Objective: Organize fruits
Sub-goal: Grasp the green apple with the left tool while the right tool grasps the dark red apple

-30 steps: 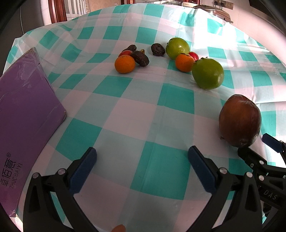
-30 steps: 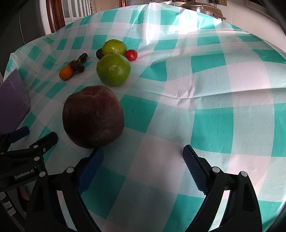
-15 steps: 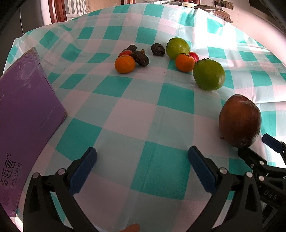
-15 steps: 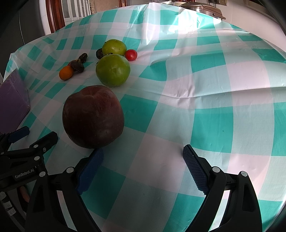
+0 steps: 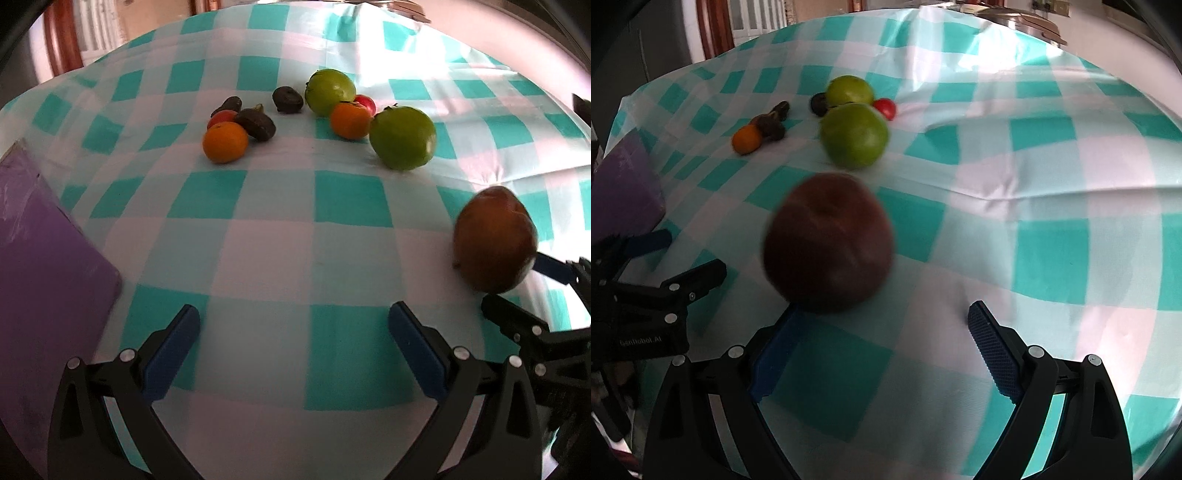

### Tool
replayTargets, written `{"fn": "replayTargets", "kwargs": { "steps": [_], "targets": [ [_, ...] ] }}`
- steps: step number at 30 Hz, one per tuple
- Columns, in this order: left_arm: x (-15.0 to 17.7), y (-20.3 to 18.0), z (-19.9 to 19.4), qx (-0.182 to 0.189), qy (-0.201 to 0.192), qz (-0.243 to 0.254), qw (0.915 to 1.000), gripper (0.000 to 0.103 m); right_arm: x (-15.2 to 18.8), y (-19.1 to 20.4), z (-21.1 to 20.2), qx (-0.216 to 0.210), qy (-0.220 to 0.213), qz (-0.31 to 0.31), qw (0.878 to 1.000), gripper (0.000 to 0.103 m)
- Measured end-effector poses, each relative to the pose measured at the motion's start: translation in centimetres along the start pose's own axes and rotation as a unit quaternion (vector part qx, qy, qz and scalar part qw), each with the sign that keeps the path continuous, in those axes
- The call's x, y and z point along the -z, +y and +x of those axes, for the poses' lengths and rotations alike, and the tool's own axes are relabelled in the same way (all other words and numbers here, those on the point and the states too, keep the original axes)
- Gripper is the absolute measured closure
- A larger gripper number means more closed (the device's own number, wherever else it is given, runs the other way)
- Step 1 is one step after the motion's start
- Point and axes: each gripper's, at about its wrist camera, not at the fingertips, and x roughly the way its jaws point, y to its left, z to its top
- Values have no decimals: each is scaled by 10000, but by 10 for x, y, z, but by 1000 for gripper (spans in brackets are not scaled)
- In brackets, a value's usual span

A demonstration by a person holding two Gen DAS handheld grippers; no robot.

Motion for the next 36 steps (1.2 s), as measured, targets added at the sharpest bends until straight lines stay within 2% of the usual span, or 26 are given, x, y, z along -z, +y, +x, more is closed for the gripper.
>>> {"fn": "replayTargets", "kwargs": {
  "steps": [3, 8, 10, 12, 13, 16, 23, 27, 29, 30, 31, 33, 34, 36],
  "targets": [
    [-1, 15, 1, -2, 18, -5, 10000, 1, -9, 14, 6, -35, -9, -196, 9998, 17],
    [-11, 24, 6, -25, 159, -60, 9999, 1, -22, 18, 16, -28, 110, 2, 9999, 18],
    [-18, 26, 11, -48, 259, -115, 9996, 1, -23, 16, 14, -35, 97, 10, 9999, 25],
    [-26, 26, 16, -56, 377, -169, 9991, 1, -22, 17, 11, -105, 84, -87, 9999, 40],
    [-33, 25, 20, -39, 428, -169, 9989, 1, -22, 16, 11, -74, 110, -89, 9999, 40],
    [-52, 10, 30, 227, 459, -30, 9987, 1, -21, 11, 9, -60, 172, 18, 9998, 40],
    [-106, -47, 47, 935, 177, 302, 9950, 1, -5, -5, -1, 144, 98, 332, 9993, 40],
    [-128, -72, 68, 1003, 229, 158, 9946, 1, 2, -11, -7, 212, 119, 514, 9984, 40],
    [-134, -82, 75, 892, 204, 150, 9957, 2, 4, -11, -8, 229, 126, 578, 9980, 40],
    [-134, -84, 77, 828, 196, 161, 9962, 3, 4, -11, -8, 246, 131, 582, 9979, 40],
    [-134, -88, 80, 712, 239, 197, 9970, 13, 5, -10, -8, 269, 140, 562, 9980, 40],
    [-129, -92, 80, 540, 202, 323, 9978, 21, 5, -9, -8, 297, 162, 560, 9979, 40],
    [-127, -95, 80, 391, 167, 469, 9980, 28, 5, -10, -8, 294, 173, 573, 9978, 40],
    [-122, -96, 75, 506, 74, 629, 9967, 39, 5, -9, -9, 294, 205, 553, 9978, 40]
  ]
}}
